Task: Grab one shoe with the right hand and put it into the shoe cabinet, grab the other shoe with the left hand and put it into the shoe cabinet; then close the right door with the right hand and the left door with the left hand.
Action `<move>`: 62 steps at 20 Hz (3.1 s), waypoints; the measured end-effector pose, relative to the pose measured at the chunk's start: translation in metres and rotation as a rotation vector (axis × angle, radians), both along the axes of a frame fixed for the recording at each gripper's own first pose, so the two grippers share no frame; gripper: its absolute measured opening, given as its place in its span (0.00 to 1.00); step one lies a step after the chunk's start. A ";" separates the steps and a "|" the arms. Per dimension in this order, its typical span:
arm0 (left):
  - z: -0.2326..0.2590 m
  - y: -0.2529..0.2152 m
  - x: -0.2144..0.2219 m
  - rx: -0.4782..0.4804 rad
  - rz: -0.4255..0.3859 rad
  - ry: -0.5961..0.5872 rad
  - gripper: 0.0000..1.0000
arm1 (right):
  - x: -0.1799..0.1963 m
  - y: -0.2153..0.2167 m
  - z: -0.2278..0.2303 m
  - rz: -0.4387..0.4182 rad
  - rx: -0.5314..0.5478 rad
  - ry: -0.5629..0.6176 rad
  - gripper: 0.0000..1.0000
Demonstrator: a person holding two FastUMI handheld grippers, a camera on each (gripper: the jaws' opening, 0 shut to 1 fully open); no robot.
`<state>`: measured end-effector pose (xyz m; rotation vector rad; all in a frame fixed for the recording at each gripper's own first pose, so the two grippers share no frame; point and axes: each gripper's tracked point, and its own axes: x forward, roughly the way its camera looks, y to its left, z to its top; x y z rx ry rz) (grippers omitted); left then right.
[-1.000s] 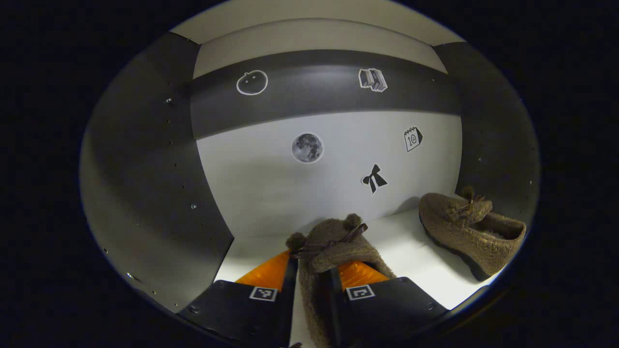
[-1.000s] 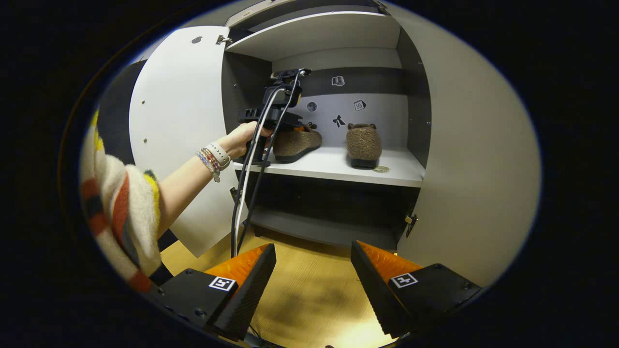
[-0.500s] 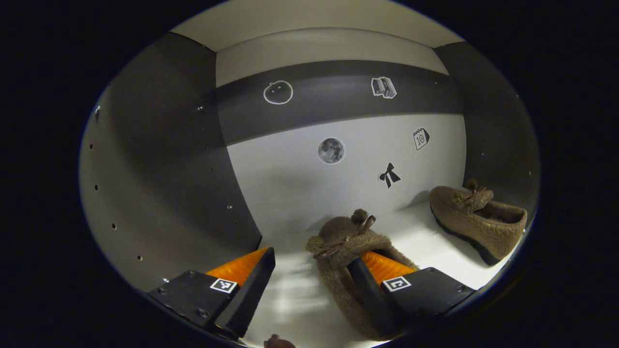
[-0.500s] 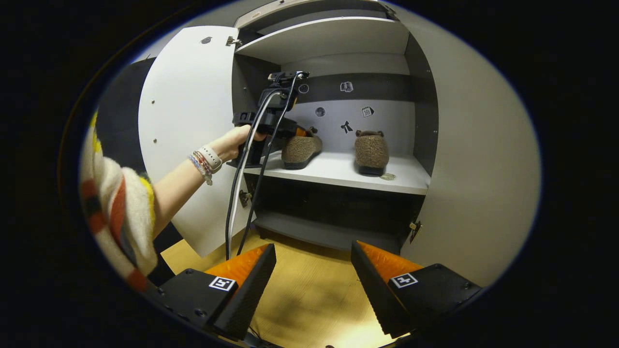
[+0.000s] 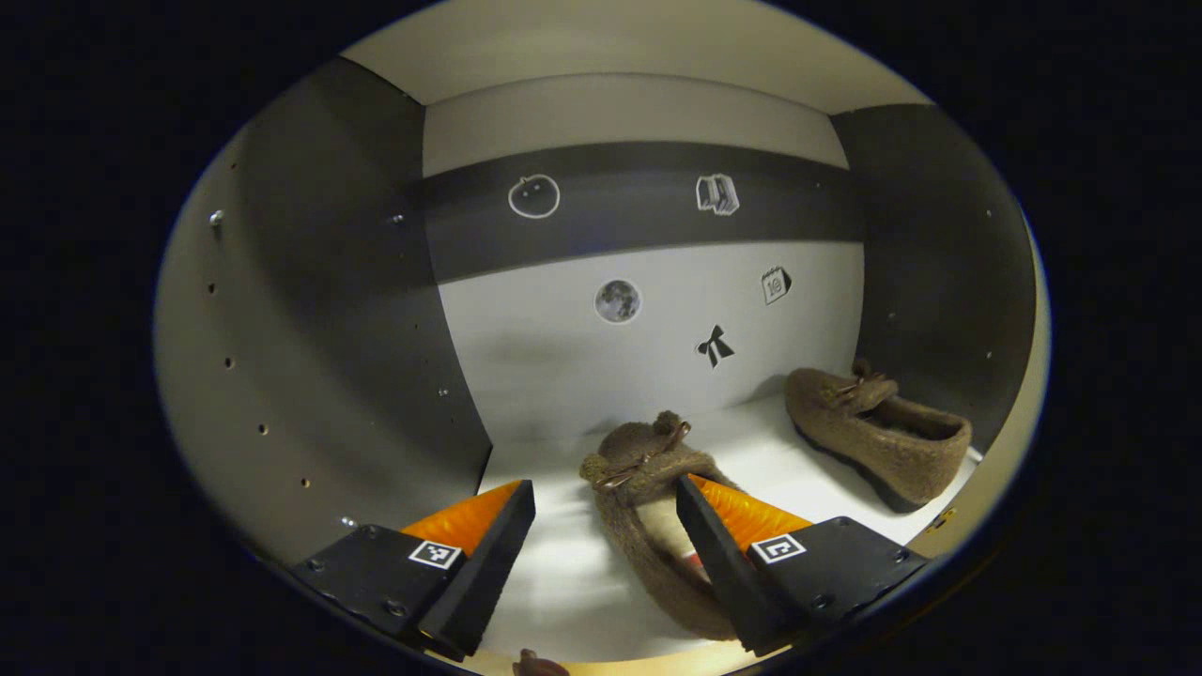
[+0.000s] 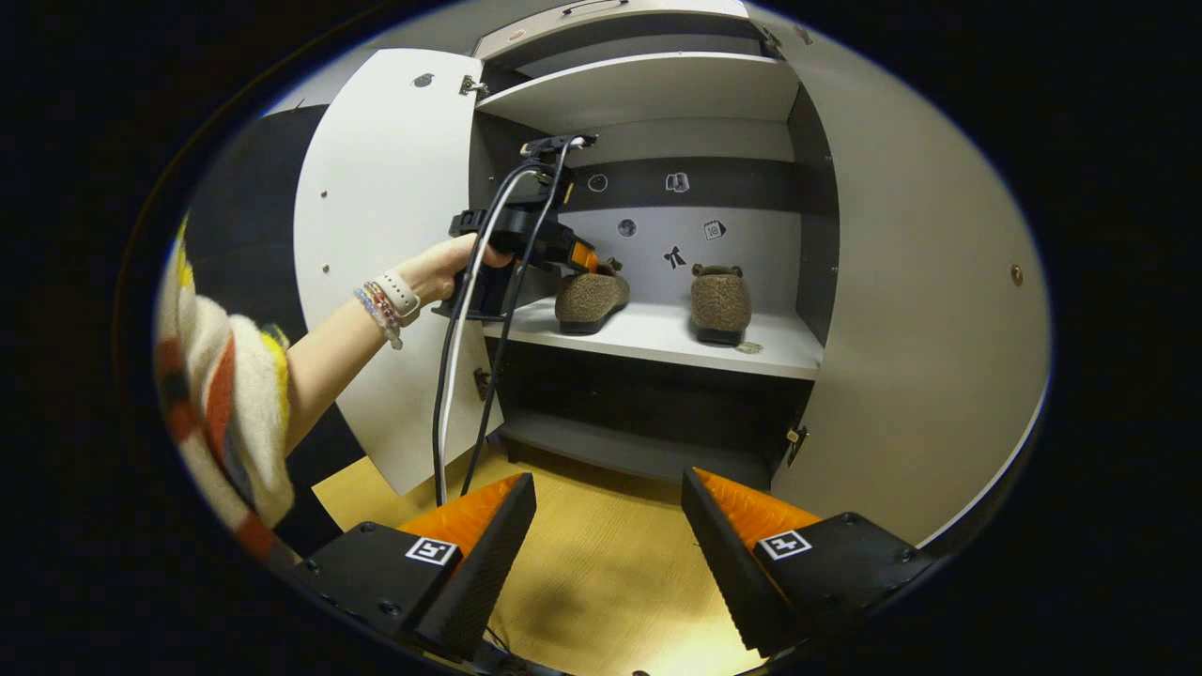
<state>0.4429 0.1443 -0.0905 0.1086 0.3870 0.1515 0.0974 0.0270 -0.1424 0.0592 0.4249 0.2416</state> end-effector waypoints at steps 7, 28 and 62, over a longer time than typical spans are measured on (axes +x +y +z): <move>0.084 -0.053 -0.106 0.019 -0.093 -0.190 0.96 | -0.006 -0.018 0.066 -0.046 -0.038 -0.163 1.00; 0.143 -0.056 -0.423 -0.036 -0.198 -0.266 0.96 | -0.052 -0.236 0.178 -0.428 -0.153 -0.440 0.98; 0.109 0.096 -0.409 -0.133 0.129 -0.320 0.98 | 0.135 -0.018 0.157 -0.043 -0.003 -0.444 0.97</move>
